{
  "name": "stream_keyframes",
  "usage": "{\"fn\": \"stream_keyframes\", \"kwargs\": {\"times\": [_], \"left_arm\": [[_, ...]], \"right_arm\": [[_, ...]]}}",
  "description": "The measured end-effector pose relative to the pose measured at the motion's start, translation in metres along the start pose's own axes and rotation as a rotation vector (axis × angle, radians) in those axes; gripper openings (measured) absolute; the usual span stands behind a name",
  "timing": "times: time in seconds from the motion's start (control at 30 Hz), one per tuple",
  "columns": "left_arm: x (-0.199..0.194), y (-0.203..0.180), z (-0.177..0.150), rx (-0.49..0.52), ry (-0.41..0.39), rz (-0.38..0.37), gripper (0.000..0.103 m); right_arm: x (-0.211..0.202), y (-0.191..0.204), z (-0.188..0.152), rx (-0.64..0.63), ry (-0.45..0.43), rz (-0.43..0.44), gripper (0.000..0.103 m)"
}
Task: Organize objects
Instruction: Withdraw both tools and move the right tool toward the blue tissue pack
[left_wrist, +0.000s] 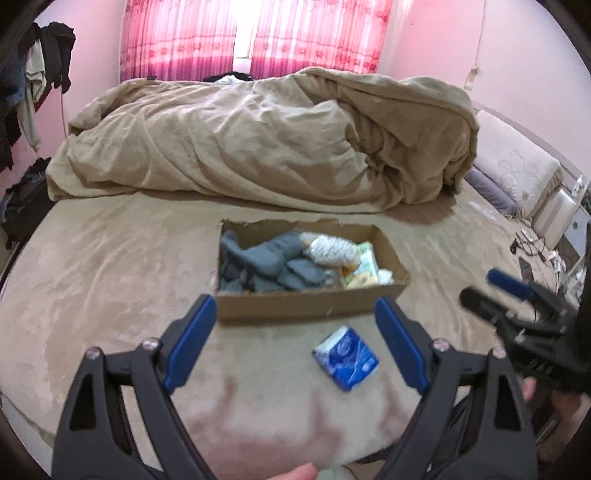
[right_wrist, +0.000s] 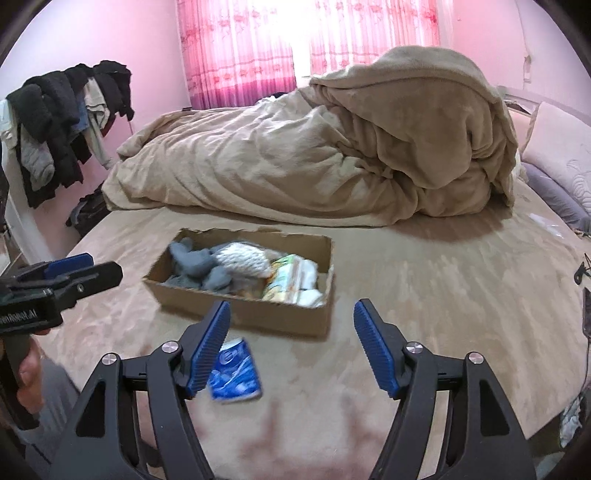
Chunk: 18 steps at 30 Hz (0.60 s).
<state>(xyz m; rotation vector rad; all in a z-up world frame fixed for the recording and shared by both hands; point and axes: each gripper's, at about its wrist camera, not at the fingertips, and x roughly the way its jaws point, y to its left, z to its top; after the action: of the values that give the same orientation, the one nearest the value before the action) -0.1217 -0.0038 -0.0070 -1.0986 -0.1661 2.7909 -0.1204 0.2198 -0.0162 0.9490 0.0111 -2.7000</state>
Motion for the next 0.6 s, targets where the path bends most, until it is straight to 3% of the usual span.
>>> {"fn": "stream_keyframes", "kwargs": {"times": [0.2,0.5,0.6], "left_arm": [[-0.018,0.025,-0.036,-0.015,0.022,0.036,0.089],[-0.001,0.07,-0.079,-0.096,0.071,0.084,0.089],[0.012,0.077,-0.085,-0.083,0.076,0.096,0.089]], "right_arm": [[-0.024,0.021,-0.009,-0.027,-0.022,-0.006,0.081],[0.005,0.042,-0.036,-0.092,0.069,-0.006,0.081],[0.02,0.049,-0.046,-0.108,0.095,0.007,0.081]]}}
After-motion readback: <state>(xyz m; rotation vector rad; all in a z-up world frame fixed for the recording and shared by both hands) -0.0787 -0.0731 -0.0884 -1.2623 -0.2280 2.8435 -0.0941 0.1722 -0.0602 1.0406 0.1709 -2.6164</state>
